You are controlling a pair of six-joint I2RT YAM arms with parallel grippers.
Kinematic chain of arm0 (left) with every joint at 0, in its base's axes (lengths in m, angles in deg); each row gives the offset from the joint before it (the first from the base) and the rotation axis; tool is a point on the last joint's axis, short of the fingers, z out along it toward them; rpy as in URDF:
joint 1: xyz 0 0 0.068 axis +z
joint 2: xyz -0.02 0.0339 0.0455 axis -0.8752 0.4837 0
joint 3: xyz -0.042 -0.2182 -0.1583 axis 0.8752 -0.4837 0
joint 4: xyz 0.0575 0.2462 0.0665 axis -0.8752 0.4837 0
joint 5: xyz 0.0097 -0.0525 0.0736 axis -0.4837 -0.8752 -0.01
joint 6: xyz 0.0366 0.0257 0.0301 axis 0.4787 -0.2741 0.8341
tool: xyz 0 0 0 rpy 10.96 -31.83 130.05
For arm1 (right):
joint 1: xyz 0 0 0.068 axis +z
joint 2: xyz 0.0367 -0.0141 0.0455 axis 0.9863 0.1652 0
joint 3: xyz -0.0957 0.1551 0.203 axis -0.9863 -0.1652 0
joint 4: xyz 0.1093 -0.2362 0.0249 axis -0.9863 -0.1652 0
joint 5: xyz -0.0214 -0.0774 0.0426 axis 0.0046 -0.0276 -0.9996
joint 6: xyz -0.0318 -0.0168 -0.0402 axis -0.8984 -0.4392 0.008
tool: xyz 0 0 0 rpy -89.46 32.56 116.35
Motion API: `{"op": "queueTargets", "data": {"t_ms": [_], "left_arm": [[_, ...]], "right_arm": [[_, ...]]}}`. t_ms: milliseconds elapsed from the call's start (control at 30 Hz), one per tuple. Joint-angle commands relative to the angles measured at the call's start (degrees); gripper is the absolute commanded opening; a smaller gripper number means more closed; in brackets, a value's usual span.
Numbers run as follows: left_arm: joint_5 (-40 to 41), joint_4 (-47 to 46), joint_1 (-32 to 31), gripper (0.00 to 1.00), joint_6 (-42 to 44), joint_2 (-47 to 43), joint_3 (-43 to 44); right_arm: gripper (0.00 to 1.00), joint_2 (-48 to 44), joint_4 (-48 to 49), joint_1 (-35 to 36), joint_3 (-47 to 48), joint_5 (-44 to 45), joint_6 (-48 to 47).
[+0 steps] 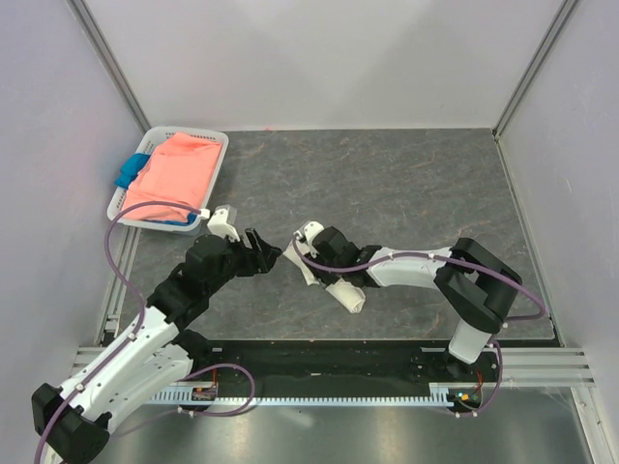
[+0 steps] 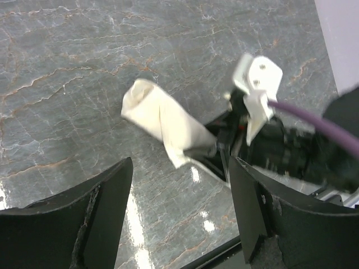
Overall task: Fold the napkin, place the utensils inside, and roll it up
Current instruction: Roll the napkin with the utensil
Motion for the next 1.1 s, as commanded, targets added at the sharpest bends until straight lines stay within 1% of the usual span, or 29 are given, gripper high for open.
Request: {"op": "queueTargets", "data": {"t_ms": [0, 67, 133, 200, 267, 333, 367, 467, 500, 533, 600, 700, 767, 800, 867, 900, 1000, 1067], "left_arm": [[-0.80, 2.68, 0.51, 0.77, 2.94, -1.12, 2.70], [-1.07, 3.47, 0.60, 0.77, 3.03, -1.38, 3.14], [-1.59, 4.79, 0.60, 0.78, 3.47, -1.47, 3.76], [-2.03, 6.63, 0.69, 0.80, 4.34, -1.47, 4.90], [-2.82, 8.39, 0.69, 0.83, 5.57, -1.30, 6.30], [-3.09, 10.93, 0.69, 0.87, 6.36, -1.12, 7.18], [-3.35, 11.73, 0.69, 0.88, 7.24, -1.21, 7.97], [-3.70, 13.76, 0.69, 0.89, 9.61, -1.90, 9.03], [-5.36, 14.11, 0.69, 0.89, 10.23, -2.26, 9.29], [-5.72, 14.37, 0.69, 0.90, 10.84, -2.52, 9.47], [-6.51, 14.99, 0.69, 0.91, 12.16, -3.49, 9.74], [-7.31, 16.04, 0.69, 0.92, 13.40, -4.37, 10.09], [-7.31, 16.40, 0.69, 0.93, 13.31, -4.98, 10.00], [-7.39, 16.40, 0.69, 0.93, 13.31, -5.33, 9.91], [-6.96, 16.31, 0.69, 0.93, 13.22, -6.83, 9.47], [-6.26, 16.31, 0.60, 0.93, 13.22, -7.35, 9.30], [-5.02, 16.13, 0.69, 0.93, 13.31, -9.46, 8.60], [-4.06, 16.04, 0.69, 0.93, 13.14, -10.52, 8.24]], "right_arm": [[0.50, 4.17, -1.27, -4.72, 3.24, -2.24, -4.80], [0.50, 5.32, -1.89, -5.52, 5.00, -3.73, -5.68], [0.52, 5.50, -2.33, -5.79, 6.06, -4.44, -6.22], [0.65, 4.62, -3.29, -5.79, 7.38, -5.67, -6.04], [0.85, 2.35, -3.99, -5.79, 7.99, -5.67, -5.34], [0.89, -1.42, -4.44, -5.79, 8.08, -5.67, -3.76], [0.96, -2.92, -5.13, -5.79, 8.08, -7.24, -3.15], [0.98, -9.86, -6.19, -5.79, 7.21, -6.12, -0.42], [0.98, -11.71, -6.20, -5.88, 6.68, -6.11, 0.37], [0.98, -15.21, -6.46, -5.88, 5.46, -5.41, 2.81], [0.98, -18.57, -6.63, -6.49, 3.88, -4.09, 4.94], [0.98, -26.90, -6.72, -8.51, -0.69, -0.94, 10.21], [0.98, -30.69, -6.90, -10.27, -4.99, 0.82, 13.64], [0.98, -34.98, -6.90, -10.79, -6.49, 3.09, 14.43], [0.98, -39.22, -6.81, -11.94, -10.89, 5.30, 16.10], [0.98, -43.33, -6.81, -12.20, -12.20, 6.53, 16.46], [0.98, -49.49, -7.77, -13.26, -16.43, 8.03, 17.16], [0.98, -51.53, -8.92, -13.35, -17.31, 9.88, 16.90]]}}
